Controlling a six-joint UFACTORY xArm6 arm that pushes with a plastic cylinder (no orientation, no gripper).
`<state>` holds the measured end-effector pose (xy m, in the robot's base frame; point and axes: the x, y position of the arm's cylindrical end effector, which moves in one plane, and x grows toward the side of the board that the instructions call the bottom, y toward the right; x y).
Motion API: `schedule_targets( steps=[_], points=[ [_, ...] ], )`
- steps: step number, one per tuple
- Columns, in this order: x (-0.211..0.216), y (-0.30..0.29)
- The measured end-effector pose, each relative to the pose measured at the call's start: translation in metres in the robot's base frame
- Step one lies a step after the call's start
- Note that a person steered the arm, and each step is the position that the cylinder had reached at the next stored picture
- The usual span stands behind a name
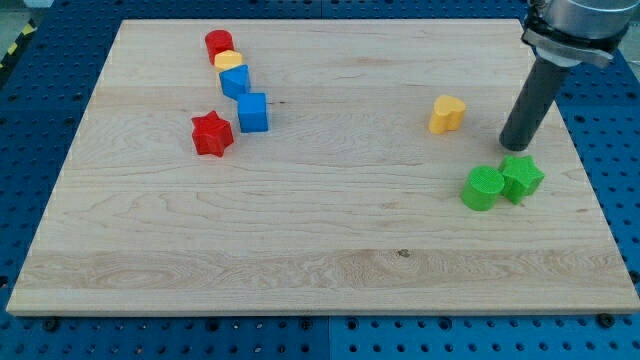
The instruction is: Push the yellow heart left and down
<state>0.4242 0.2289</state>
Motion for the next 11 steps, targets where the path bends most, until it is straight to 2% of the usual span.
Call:
schedule_targets(
  steps=[1,4,5,11],
  points=[
    [-0.042,0.0],
    [-0.044,-0.118],
    [-0.037,-0.137],
    [0.037,-0.119]
  ],
)
